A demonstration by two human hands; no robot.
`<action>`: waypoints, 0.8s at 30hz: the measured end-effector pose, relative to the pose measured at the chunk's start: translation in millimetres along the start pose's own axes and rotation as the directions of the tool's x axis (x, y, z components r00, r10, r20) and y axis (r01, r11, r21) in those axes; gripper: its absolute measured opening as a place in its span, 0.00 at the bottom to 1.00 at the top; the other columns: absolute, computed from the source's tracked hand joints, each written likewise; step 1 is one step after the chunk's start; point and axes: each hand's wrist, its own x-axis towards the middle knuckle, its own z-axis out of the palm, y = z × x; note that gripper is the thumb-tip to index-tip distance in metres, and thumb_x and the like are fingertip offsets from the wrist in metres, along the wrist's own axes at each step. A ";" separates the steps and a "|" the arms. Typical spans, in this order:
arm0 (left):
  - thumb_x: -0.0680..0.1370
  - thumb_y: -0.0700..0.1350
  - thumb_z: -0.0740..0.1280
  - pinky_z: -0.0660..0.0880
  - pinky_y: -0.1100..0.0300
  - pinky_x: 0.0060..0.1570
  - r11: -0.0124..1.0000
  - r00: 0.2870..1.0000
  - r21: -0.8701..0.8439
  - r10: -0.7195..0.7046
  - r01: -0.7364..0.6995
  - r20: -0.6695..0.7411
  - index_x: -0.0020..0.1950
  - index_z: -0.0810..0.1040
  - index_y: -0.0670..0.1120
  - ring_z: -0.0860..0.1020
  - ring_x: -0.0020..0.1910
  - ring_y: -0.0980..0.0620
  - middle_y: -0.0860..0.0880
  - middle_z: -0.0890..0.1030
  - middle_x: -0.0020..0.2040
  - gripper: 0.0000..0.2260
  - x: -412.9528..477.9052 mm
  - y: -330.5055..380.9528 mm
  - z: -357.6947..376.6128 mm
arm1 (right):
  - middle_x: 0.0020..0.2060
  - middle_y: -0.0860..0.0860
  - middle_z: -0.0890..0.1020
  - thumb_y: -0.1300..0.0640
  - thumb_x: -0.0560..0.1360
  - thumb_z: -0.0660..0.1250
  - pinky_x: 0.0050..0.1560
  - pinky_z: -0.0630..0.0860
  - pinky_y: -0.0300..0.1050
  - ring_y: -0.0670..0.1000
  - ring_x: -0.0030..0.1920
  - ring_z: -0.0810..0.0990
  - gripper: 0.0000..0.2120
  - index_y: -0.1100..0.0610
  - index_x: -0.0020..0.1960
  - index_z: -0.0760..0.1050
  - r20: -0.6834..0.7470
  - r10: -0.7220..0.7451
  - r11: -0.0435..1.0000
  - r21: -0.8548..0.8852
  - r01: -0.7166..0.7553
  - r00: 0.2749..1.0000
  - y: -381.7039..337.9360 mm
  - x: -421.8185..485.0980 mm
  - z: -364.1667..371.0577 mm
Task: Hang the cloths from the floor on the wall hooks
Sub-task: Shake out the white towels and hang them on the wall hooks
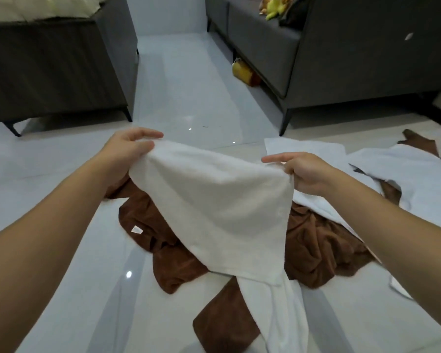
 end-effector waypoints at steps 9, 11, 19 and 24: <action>0.82 0.43 0.61 0.70 0.54 0.52 0.978 0.998 0.198 -0.066 0.065 0.000 0.55 0.81 0.54 0.73 0.49 0.54 0.51 0.75 0.54 0.10 3.0 -12.8 -11.6 | 0.55 0.53 0.83 0.75 0.67 0.48 0.48 0.79 0.42 0.53 0.53 0.83 0.30 0.59 0.54 0.84 0.081 0.127 0.988 -0.093 -0.120 0.989 -0.5 -9.8 10.2; 0.83 0.45 0.59 0.70 0.52 0.53 0.953 0.994 0.290 -0.098 0.082 0.040 0.55 0.80 0.52 0.74 0.51 0.48 0.49 0.76 0.54 0.10 2.7 -12.7 -14.7 | 0.55 0.52 0.82 0.75 0.68 0.47 0.51 0.78 0.40 0.51 0.54 0.81 0.30 0.58 0.53 0.83 -0.004 -0.002 0.999 0.035 0.002 1.000 -6.5 -10.7 15.3; 0.77 0.53 0.67 0.74 0.55 0.47 0.990 0.991 0.060 -0.130 0.128 0.043 0.55 0.79 0.55 0.75 0.53 0.49 0.50 0.77 0.56 0.07 -1.3 13.1 -33.6 | 0.55 0.50 0.79 0.75 0.75 0.52 0.51 0.80 0.41 0.50 0.55 0.78 0.25 0.55 0.57 0.81 -0.271 -0.305 0.930 0.125 0.347 0.913 -46.5 -23.6 -2.0; 0.65 0.42 0.75 0.80 0.57 0.44 0.998 0.928 0.056 0.006 -0.028 0.373 0.62 0.77 0.53 0.78 0.55 0.46 0.47 0.76 0.59 0.26 6.0 69.2 -58.2 | 0.62 0.52 0.76 0.70 0.76 0.65 0.49 0.80 0.47 0.54 0.58 0.80 0.25 0.46 0.64 0.75 -0.143 -0.427 0.891 0.102 0.442 0.893 -85.5 -23.0 -33.7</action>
